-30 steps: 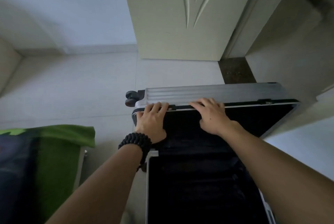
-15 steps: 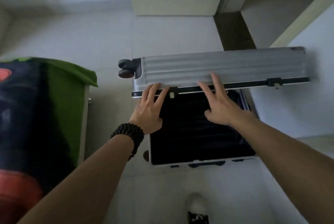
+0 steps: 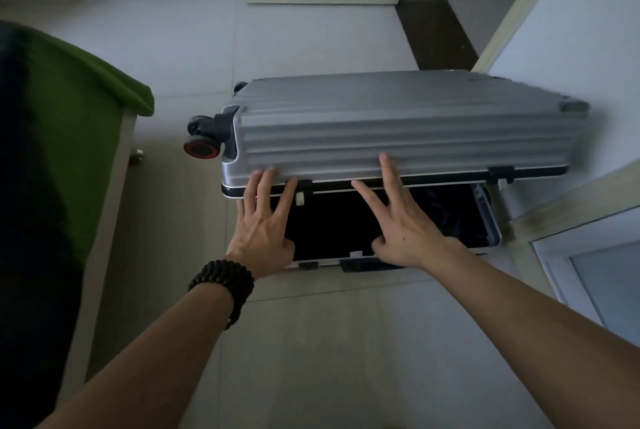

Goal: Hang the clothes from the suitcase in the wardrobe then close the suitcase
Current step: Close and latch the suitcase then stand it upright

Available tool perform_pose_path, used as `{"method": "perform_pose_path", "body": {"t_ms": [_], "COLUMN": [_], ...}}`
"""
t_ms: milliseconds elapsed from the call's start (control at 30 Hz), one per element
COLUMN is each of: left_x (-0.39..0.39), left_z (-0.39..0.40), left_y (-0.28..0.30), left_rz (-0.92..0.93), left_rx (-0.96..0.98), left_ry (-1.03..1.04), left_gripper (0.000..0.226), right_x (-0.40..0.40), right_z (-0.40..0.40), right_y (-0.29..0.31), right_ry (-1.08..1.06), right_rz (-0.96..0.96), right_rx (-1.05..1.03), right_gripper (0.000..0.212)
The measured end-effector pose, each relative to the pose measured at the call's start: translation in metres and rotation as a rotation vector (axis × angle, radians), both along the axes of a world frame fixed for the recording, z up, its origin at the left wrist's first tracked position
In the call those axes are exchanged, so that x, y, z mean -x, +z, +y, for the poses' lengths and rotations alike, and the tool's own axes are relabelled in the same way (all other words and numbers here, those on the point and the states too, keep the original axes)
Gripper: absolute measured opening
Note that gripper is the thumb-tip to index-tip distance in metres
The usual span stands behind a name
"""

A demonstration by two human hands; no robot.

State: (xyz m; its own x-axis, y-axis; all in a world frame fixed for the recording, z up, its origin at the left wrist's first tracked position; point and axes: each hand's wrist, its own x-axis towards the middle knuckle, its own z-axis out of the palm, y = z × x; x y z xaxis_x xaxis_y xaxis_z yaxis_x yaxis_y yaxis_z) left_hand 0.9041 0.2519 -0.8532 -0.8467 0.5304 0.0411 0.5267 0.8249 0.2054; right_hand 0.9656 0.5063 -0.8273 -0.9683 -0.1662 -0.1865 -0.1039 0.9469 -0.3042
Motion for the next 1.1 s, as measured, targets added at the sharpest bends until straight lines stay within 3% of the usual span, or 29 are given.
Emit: {"method": "perform_pose_path", "body": {"t_ms": [267,500,733,933,1100], "left_x": [-0.011,-0.012,-0.012,-0.014,-0.017], "left_z": [-0.016,0.011,0.017,-0.001,-0.017], "left_y": [-0.117,-0.197,-0.237,-0.238,-0.251], "left_rz": [-0.016,-0.172,-0.065,0.023,0.007], "left_rx": [0.265,0.284,0.268,0.285,0.411], "left_ry": [0.030,0.091,0.106,0.059,0.083], "left_gripper": [0.117,0.113,0.111,0.105,0.109], "right_x": [-0.027,-0.059,-0.062,-0.027,-0.023], "right_z": [-0.008,0.030,0.047,-0.011,-0.021], "right_y": [-0.132,-0.211,-0.230,-0.236,-0.251], "right_ry": [-0.055,-0.263,-0.119,-0.058,0.002], "right_rz": [0.139,0.208,0.016,0.087,0.125], "right_rx": [-0.225,-0.336,-0.497,-0.326,-0.371], "right_gripper": [0.096,0.086,0.098,0.094,0.096]}}
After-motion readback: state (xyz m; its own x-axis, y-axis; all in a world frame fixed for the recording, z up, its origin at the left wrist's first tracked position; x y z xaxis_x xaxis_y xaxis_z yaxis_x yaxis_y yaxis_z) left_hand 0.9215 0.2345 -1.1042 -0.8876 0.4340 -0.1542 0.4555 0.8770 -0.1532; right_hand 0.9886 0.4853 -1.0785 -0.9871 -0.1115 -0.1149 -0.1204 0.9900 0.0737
